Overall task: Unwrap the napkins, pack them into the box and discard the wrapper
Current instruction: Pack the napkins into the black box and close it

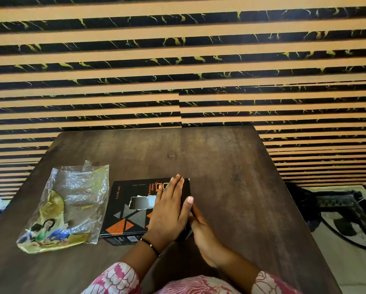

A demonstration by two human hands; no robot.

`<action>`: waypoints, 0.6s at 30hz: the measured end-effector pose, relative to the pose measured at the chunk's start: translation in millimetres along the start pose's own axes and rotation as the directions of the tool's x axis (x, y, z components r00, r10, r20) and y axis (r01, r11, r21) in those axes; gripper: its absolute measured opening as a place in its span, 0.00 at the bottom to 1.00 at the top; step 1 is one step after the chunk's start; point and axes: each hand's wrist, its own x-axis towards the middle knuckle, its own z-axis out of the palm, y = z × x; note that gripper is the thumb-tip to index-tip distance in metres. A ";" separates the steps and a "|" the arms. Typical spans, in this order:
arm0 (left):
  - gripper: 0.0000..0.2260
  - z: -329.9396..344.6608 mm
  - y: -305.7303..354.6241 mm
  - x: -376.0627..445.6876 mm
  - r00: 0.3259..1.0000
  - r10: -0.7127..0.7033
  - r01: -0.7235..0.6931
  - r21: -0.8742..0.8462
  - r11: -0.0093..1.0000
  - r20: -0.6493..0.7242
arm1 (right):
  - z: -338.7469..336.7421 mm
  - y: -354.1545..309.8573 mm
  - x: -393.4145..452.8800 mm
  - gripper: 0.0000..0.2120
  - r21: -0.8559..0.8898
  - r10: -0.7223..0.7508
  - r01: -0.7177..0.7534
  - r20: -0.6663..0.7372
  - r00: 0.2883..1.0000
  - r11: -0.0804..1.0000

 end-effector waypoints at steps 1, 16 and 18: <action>0.38 0.1 -0.2 -0.1 1.000 0.001 -0.001 0.001 1.000 0.005 | 1.8 0.2 0.2 0.21 -0.004 -0.001 0.001 0.000 1.000 1.000; 0.31 -3.4 2.4 2.6 0.999 -0.023 0.025 -0.117 0.993 0.023 | 14.6 10.7 -6.5 0.25 -0.119 -0.152 0.159 0.065 0.986 0.980; 0.32 -4.0 1.7 2.8 0.999 -0.027 0.030 -0.129 0.991 0.029 | 17.4 8.6 -8.3 0.26 -0.112 -0.144 0.148 0.042 0.989 0.983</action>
